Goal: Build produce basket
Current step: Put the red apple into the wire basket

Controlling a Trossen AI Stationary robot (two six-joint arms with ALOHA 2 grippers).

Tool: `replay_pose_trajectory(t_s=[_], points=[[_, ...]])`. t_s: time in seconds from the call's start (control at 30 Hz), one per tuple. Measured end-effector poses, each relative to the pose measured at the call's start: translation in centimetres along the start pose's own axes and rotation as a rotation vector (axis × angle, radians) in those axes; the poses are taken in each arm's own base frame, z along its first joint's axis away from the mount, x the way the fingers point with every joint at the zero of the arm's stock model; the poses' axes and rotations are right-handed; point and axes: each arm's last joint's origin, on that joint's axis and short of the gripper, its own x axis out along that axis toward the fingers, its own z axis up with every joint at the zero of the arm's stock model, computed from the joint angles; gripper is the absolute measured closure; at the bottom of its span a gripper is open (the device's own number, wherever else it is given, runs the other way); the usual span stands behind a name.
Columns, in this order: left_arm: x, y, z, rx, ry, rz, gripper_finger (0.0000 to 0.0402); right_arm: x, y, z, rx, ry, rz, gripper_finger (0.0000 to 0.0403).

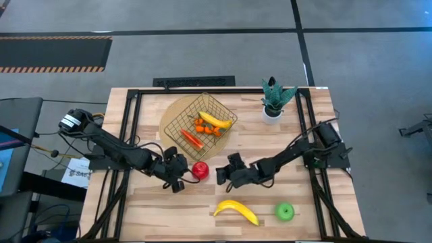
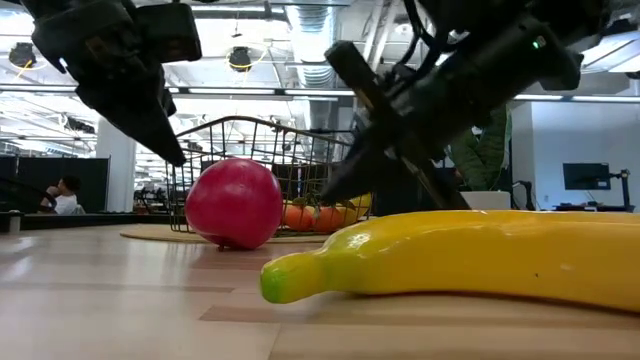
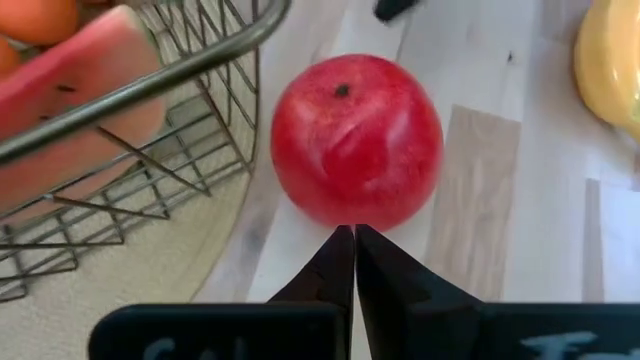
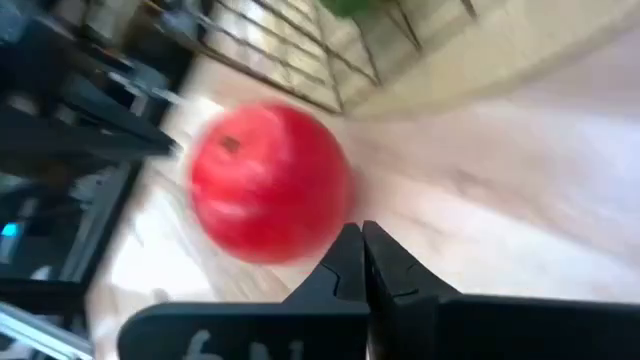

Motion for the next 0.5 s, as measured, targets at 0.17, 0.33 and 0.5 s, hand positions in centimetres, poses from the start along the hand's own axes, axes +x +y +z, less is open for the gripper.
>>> replay_pose_trajectory(t_s=[0.17,0.33,0.5], points=[[0.3,0.3,0.0,0.003,0.008,0.022,0.0401,0.5,0.5,-0.2,-0.011,0.018,-0.013,0.0403],[1.3,0.0,0.0,-0.012,0.043,-0.018,0.0401,1.5,2.3,0.8,-0.044,-0.009,0.028,0.0403],[2.2,-0.4,-0.3,-0.012,0.061,-0.039,0.0401,2.0,3.8,1.8,-0.09,-0.01,0.066,0.0403]])
